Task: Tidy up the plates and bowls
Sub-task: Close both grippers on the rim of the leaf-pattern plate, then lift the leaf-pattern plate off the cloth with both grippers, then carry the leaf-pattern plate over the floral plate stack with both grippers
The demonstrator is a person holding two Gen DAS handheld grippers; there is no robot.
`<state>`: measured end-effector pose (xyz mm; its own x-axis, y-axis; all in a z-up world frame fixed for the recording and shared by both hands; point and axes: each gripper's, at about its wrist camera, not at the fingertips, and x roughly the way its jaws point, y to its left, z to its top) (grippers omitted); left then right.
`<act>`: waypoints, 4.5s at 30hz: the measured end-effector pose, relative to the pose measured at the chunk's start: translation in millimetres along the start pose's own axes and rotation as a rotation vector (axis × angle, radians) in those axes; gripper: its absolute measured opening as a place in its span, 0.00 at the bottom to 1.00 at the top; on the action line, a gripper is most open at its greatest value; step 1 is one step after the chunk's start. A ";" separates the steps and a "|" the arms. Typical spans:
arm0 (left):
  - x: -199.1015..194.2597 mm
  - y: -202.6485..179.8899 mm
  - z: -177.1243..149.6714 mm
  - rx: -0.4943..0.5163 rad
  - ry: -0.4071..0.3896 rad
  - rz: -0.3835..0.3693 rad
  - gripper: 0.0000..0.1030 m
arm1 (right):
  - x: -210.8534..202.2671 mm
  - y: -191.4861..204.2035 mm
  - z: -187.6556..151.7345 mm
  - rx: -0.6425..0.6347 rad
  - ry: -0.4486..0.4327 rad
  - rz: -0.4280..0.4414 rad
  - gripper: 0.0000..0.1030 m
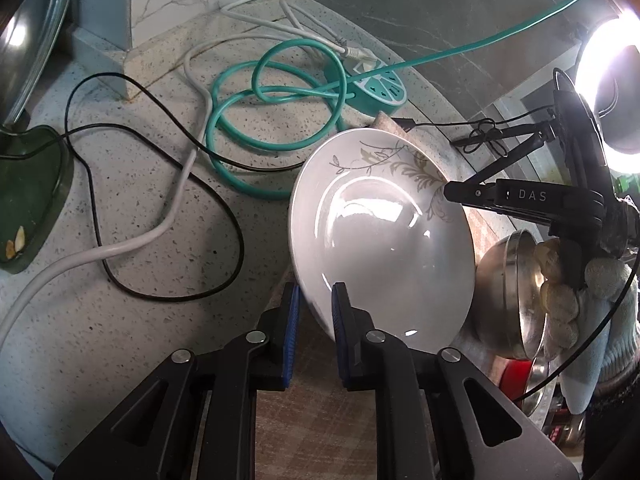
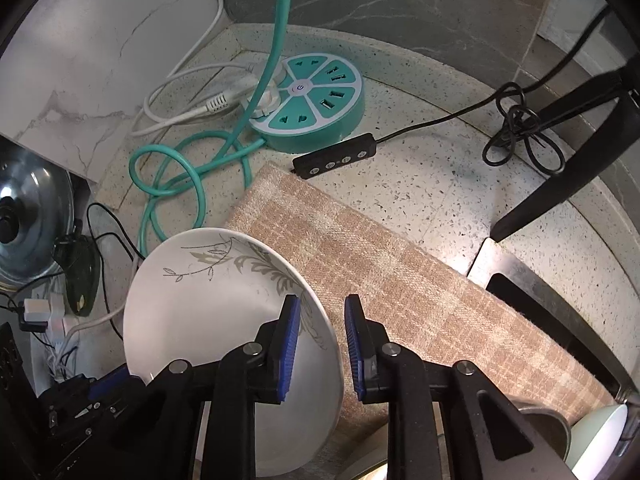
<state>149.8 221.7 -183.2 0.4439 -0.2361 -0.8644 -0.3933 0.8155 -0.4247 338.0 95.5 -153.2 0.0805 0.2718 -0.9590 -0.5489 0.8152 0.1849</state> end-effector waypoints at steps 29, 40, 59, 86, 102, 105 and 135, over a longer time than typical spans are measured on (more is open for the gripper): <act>3.0 -1.2 0.4 -0.006 -0.006 0.015 0.10 | 2.7 1.5 1.1 -0.003 0.032 0.000 0.11; -12.3 11.4 -1.6 -0.039 -0.027 0.007 0.10 | -3.5 6.8 -10.9 0.018 0.035 0.039 0.10; -47.4 33.6 -8.7 -0.046 -0.075 0.003 0.10 | -27.2 37.0 -27.4 0.017 0.003 0.066 0.09; -83.1 14.3 -42.8 0.077 -0.046 -0.080 0.10 | -90.9 35.7 -115.1 0.158 -0.043 0.062 0.09; -87.3 -18.2 -70.5 0.185 -0.013 -0.116 0.10 | -113.8 6.7 -176.5 0.264 -0.073 0.063 0.09; -84.8 -26.4 -77.0 0.208 -0.003 -0.120 0.10 | -115.7 -1.5 -189.4 0.288 -0.076 0.058 0.09; -56.6 -95.6 -122.9 0.403 0.137 -0.203 0.10 | -131.8 -74.2 -303.8 0.531 -0.065 0.052 0.09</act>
<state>63.3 92.1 -126.8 0.3590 -0.4572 -0.8137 0.0460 0.8794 -0.4738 115.4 -156.2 -105.8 0.1253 0.3359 -0.9335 -0.0583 0.9418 0.3310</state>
